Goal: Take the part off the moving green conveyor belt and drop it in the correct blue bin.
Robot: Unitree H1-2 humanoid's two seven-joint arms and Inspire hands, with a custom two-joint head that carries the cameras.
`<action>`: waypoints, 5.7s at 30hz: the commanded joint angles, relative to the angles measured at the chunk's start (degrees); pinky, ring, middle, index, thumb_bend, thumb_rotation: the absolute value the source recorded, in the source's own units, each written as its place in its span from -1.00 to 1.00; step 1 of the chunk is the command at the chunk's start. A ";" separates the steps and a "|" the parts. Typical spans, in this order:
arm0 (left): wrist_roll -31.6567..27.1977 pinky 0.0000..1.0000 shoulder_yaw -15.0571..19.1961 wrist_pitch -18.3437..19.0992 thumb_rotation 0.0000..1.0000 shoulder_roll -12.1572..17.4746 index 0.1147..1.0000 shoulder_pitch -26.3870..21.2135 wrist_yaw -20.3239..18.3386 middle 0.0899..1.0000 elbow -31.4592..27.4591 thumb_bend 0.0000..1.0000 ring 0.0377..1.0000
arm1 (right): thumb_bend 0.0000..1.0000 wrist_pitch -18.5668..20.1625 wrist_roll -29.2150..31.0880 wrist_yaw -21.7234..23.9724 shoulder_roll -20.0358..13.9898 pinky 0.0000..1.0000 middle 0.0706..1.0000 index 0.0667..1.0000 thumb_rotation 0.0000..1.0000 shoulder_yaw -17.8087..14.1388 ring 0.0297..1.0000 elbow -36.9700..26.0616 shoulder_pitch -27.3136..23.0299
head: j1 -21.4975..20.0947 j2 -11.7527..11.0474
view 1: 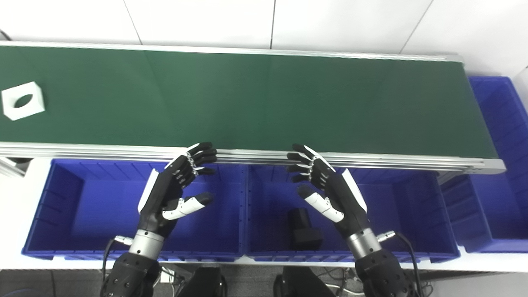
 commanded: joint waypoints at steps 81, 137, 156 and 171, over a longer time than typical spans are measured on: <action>9.13 0.32 7.37 16.39 -0.36 14.44 0.47 -12.98 -1.96 0.49 -24.31 0.86 0.46 | 0.09 -10.92 2.80 0.61 -0.50 0.23 0.63 0.76 0.44 -2.27 0.46 10.96 -5.58 | 14.18 -15.24; 45.30 0.77 -1.66 33.36 -0.66 25.62 0.72 -43.27 -6.42 0.80 8.73 0.82 0.82 | 0.02 -11.99 2.17 0.29 1.72 0.19 0.62 0.76 0.36 -2.26 0.43 11.46 -5.81 | 12.00 -14.96; 47.32 0.75 -7.51 34.53 -0.56 24.18 0.81 -42.88 -7.39 0.86 13.55 0.87 0.81 | 0.09 -11.85 2.13 0.23 2.01 0.20 0.62 0.76 0.40 -2.16 0.44 10.51 -5.08 | 10.98 -14.23; 46.42 0.82 -9.82 31.23 -0.64 22.01 0.78 -42.92 -4.37 0.85 21.02 0.85 0.83 | 0.11 -12.06 2.40 0.38 1.98 0.19 0.63 0.77 0.43 -2.05 0.43 10.10 -4.69 | 10.52 -13.99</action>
